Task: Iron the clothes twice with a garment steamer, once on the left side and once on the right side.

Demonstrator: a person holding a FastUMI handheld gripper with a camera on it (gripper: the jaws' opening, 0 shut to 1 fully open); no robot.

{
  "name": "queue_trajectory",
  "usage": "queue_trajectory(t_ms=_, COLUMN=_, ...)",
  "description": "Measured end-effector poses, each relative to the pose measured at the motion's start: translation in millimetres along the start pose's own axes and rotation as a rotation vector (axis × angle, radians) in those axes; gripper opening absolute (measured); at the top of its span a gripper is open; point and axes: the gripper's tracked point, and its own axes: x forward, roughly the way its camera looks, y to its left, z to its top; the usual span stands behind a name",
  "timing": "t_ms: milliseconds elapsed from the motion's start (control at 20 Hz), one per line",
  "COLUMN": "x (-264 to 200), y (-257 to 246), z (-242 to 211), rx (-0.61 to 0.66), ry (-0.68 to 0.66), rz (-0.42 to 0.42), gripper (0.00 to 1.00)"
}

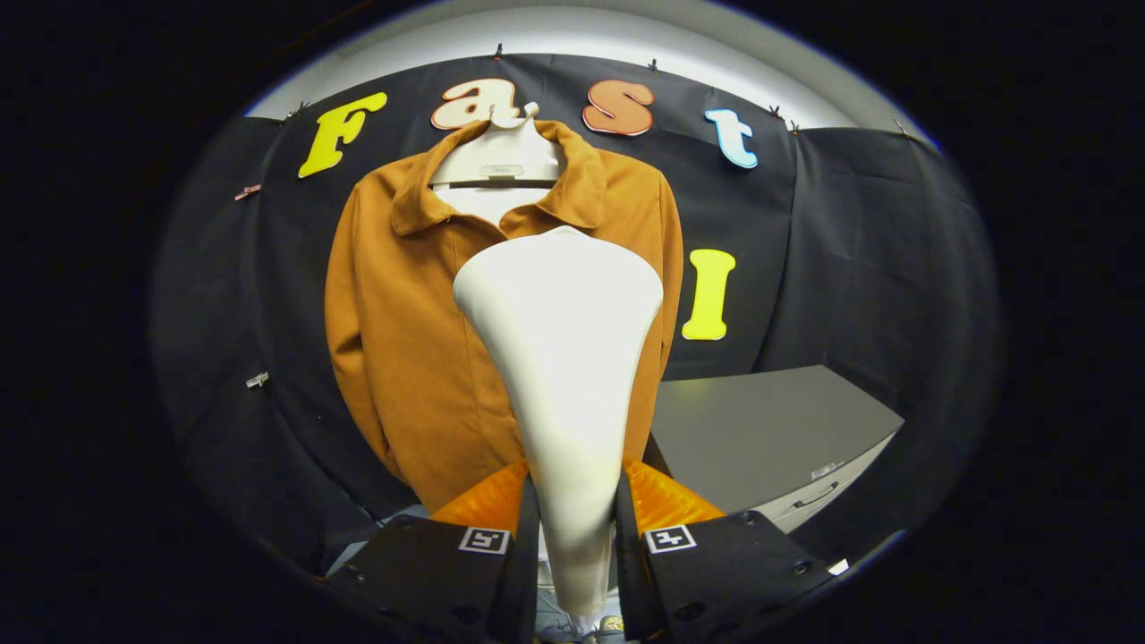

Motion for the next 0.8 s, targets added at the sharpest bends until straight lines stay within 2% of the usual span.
queue_trajectory(t_ms=350, x=-27, y=-5, z=27, rx=-0.004, ry=-0.102, rz=0.012, gripper=0.4)
queue_trajectory(t_ms=800, x=-28, y=-20, z=54, rx=-0.002, ry=-0.181, rz=0.01, gripper=0.4)
